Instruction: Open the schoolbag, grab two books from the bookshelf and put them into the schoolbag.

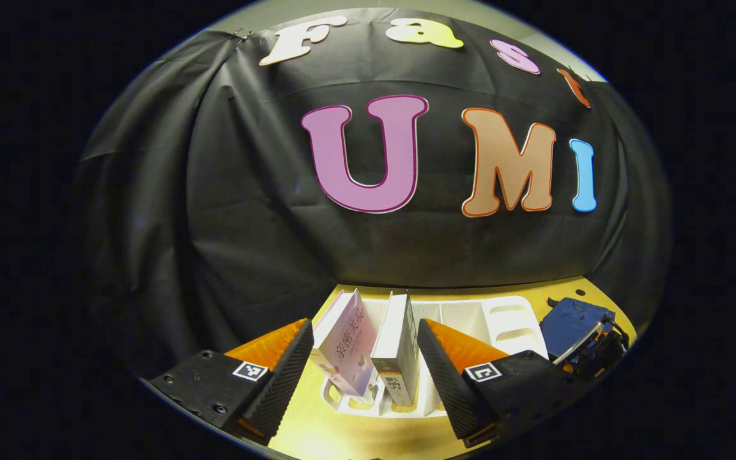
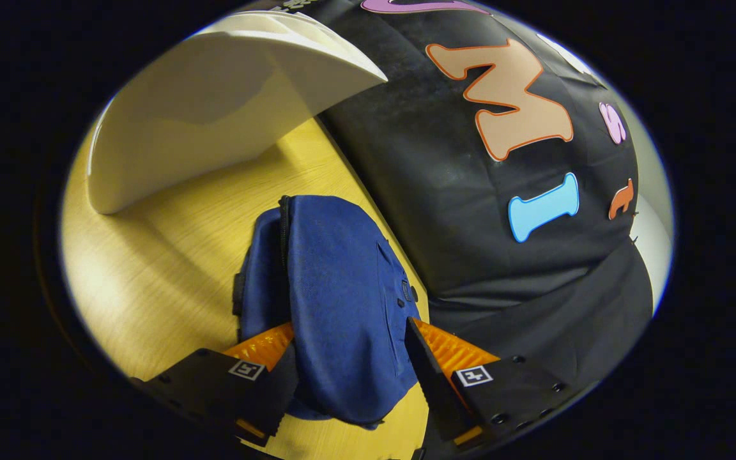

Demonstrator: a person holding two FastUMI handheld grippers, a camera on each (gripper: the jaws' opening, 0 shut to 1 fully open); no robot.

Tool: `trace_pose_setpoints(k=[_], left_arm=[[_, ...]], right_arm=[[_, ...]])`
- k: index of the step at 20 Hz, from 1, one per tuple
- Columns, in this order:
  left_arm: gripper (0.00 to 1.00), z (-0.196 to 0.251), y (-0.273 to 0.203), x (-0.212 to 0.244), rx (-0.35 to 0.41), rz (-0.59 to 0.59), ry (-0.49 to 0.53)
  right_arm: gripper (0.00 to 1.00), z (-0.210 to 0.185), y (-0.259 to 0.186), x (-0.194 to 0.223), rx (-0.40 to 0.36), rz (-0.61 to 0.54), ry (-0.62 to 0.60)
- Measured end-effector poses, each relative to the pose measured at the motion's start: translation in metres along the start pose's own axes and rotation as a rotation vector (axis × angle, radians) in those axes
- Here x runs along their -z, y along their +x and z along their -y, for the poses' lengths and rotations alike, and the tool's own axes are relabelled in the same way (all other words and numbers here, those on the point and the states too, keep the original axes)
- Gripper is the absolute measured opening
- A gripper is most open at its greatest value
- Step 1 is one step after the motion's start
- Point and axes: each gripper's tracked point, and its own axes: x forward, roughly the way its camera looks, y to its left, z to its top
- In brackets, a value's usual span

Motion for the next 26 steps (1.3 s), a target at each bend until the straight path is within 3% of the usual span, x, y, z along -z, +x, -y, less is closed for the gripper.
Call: trace_pose_setpoints(k=[4,8,9,10,11,12,16,21,26], left_arm=[[0.94,0.0,0.001,0.003,0.007,-0.006,-0.005],[0.95,-0.002,0.002,0.001,0.008,-0.005,0.003],[0.94,-0.001,0.001,0.0,0.009,-0.006,0.003],[0.94,-0.001,0.001,0.0,0.01,-0.007,0.002],[0.94,-0.001,0.002,0.001,0.012,-0.006,0.0],[0.96,0.0,0.002,0.001,0.013,-0.007,-0.002],[0.94,0.0,0.003,0.003,0.015,-0.013,-0.004],[0.96,-0.001,0.003,0.003,0.014,-0.013,-0.003],[0.95,-0.001,0.007,0.006,0.014,-0.027,0.018]], right_arm=[[0.64,-0.005,0.008,-0.001,-0.014,0.014,-0.016],[0.24,-0.002,0.006,-0.003,-0.031,0.017,0.005],[0.27,0.0,0.003,-0.007,-0.031,0.013,0.013],[0.13,-0.001,0.006,-0.001,-0.052,0.01,0.027],[0.16,0.0,0.006,-0.001,-0.072,0.006,0.042],[0.1,0.001,0.006,0.0,-0.091,0.004,0.064],[0.06,0.014,0.006,-0.003,-0.146,-0.011,0.142],[0.08,0.037,0.005,-0.005,-0.233,-0.043,0.312],[0.08,0.064,0.006,-0.01,-0.256,-0.054,0.412]])
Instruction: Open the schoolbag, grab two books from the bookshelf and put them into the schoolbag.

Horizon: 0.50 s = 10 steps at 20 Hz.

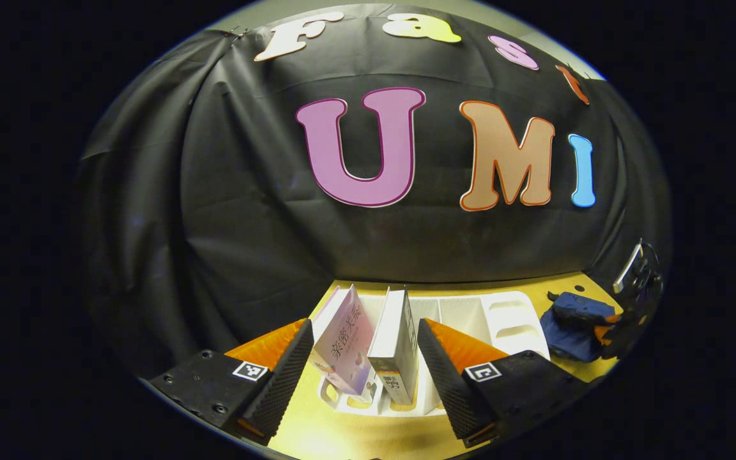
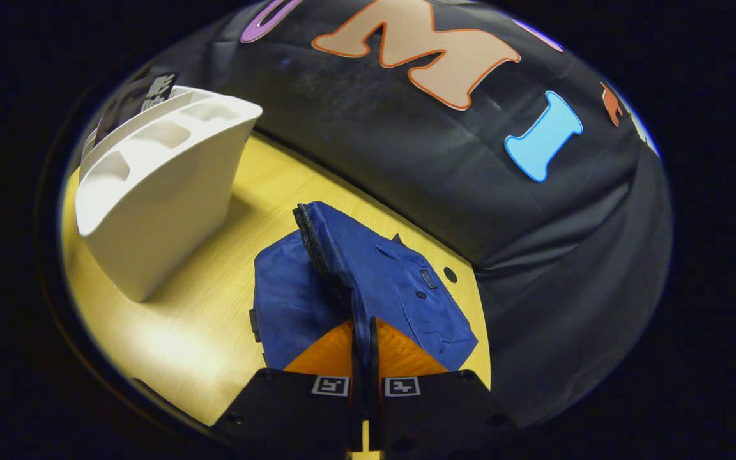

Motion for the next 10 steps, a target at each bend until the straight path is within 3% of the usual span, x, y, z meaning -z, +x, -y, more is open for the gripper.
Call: trace_pose_setpoints(k=[10], left_arm=[[0.95,0.007,-0.001,0.011,0.009,-0.033,-0.042]], right_arm=[[0.06,0.012,-0.004,-0.003,-0.079,-0.037,0.137]])
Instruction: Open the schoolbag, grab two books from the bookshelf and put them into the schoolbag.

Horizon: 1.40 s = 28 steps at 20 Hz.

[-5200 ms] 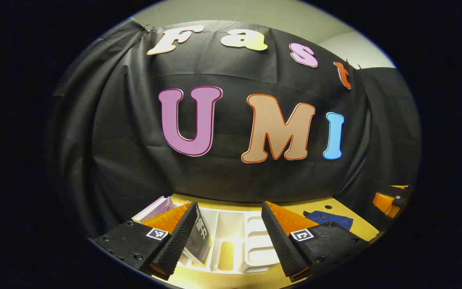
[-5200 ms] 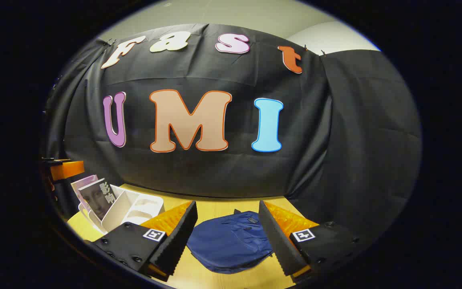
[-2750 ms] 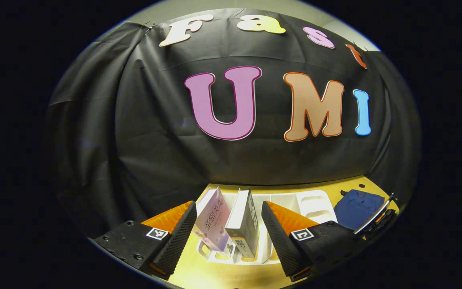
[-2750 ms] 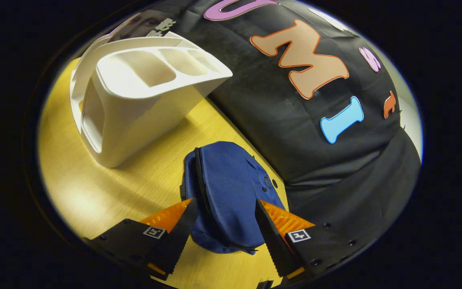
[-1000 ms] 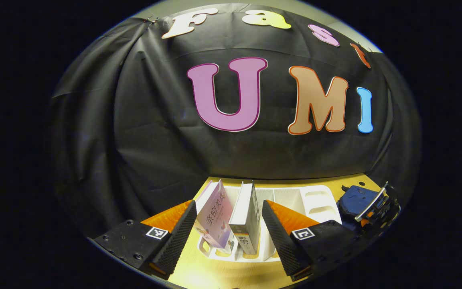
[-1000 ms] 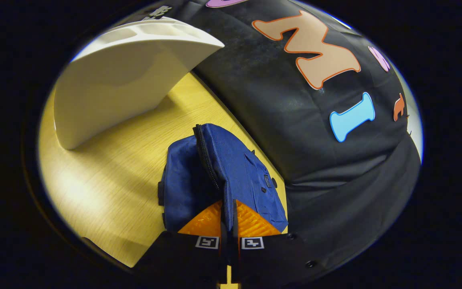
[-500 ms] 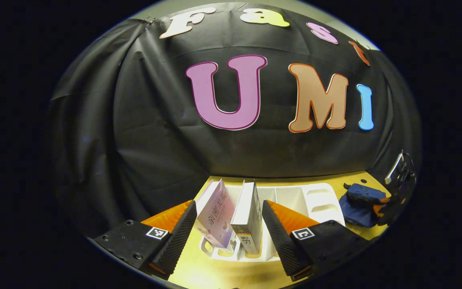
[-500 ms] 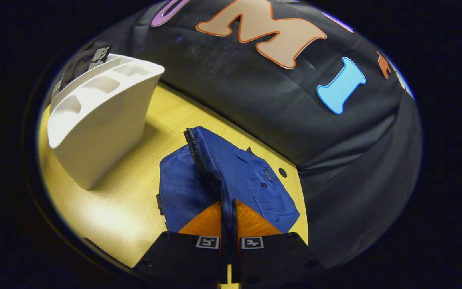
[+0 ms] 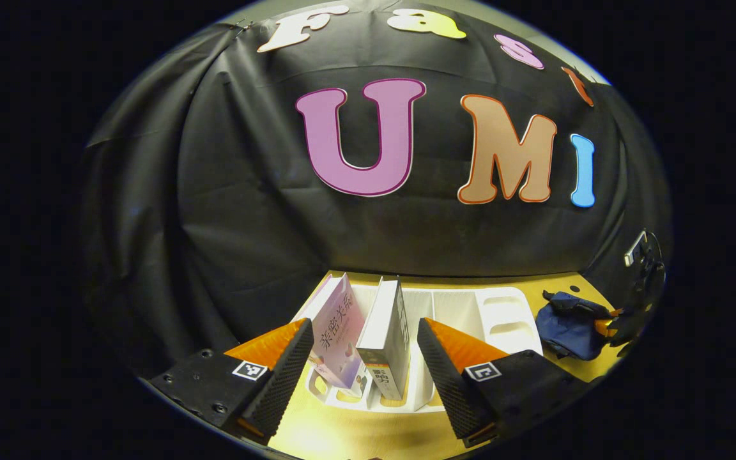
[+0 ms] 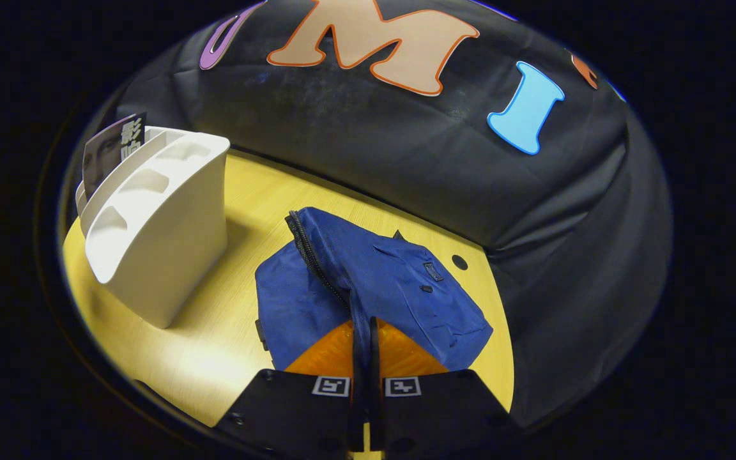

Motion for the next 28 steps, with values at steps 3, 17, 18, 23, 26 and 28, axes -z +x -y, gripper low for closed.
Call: trace_pose_setpoints(k=[3,17,18,23,26,28], left_arm=[[0.94,0.002,-0.001,0.0,-0.003,0.0,0.004],[0.96,0.007,-0.003,0.01,-0.005,-0.015,0.021],[0.96,0.007,-0.004,0.01,-0.005,-0.016,0.03],[0.95,0.003,-0.001,0.01,-0.002,-0.025,0.035],[0.95,0.003,0.006,0.008,0.02,-0.045,0.064],[0.95,0.003,0.017,0.01,0.042,-0.076,0.111]], right_arm=[[0.07,0.001,-0.001,-0.002,-0.015,-0.003,0.004],[0.07,-0.022,0.023,0.022,-0.051,-0.084,0.003],[0.06,-0.022,0.023,0.022,-0.043,-0.084,-0.002],[0.07,-0.012,0.018,0.011,0.004,-0.06,-0.003],[0.04,0.001,0.013,0.001,0.03,-0.033,0.014],[0.05,0.011,0.008,-0.008,0.044,-0.016,0.036]])
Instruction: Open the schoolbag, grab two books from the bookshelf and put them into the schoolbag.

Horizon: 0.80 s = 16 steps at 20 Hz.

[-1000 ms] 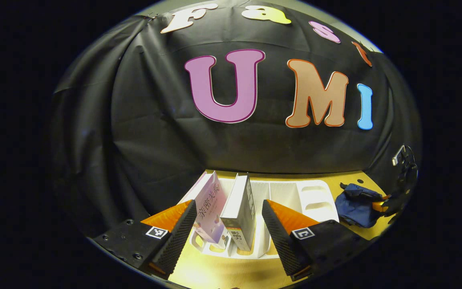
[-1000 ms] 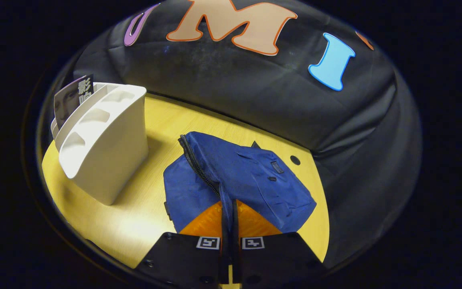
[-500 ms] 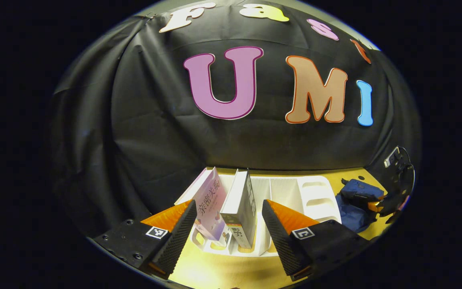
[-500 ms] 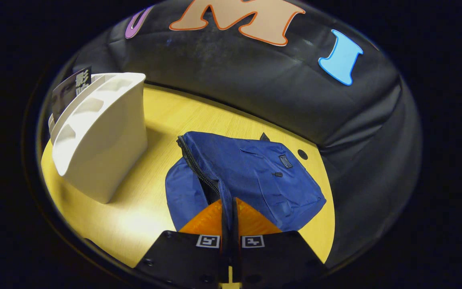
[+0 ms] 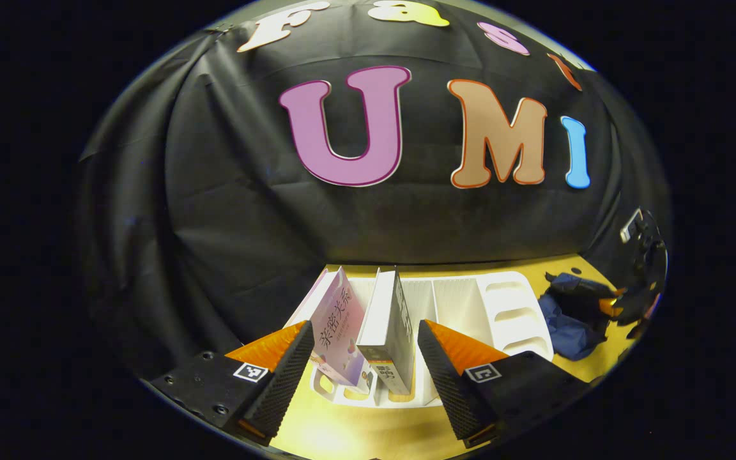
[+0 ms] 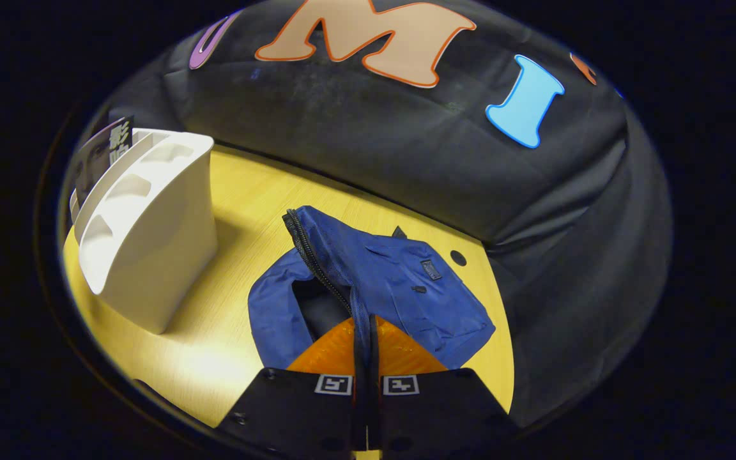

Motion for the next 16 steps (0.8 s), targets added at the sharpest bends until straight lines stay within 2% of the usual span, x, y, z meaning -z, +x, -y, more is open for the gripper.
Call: trace_pose_setpoints(k=[4,8,13,16], left_arm=[[0.99,0.007,0.023,0.005,0.096,-0.143,0.03],[0.94,0.02,0.053,0.014,0.19,-0.299,0.009],[0.92,0.034,0.078,0.041,0.302,-0.584,-0.105],[0.91,0.037,0.091,0.058,0.339,-0.729,-0.036]], right_arm=[[0.03,0.015,-0.006,-0.01,0.015,0.019,0.033],[0.04,0.025,-0.01,-0.016,0.023,0.023,0.04],[0.03,0.031,-0.014,-0.017,0.028,0.029,0.036],[0.03,0.033,-0.016,-0.015,0.029,0.031,0.023]])
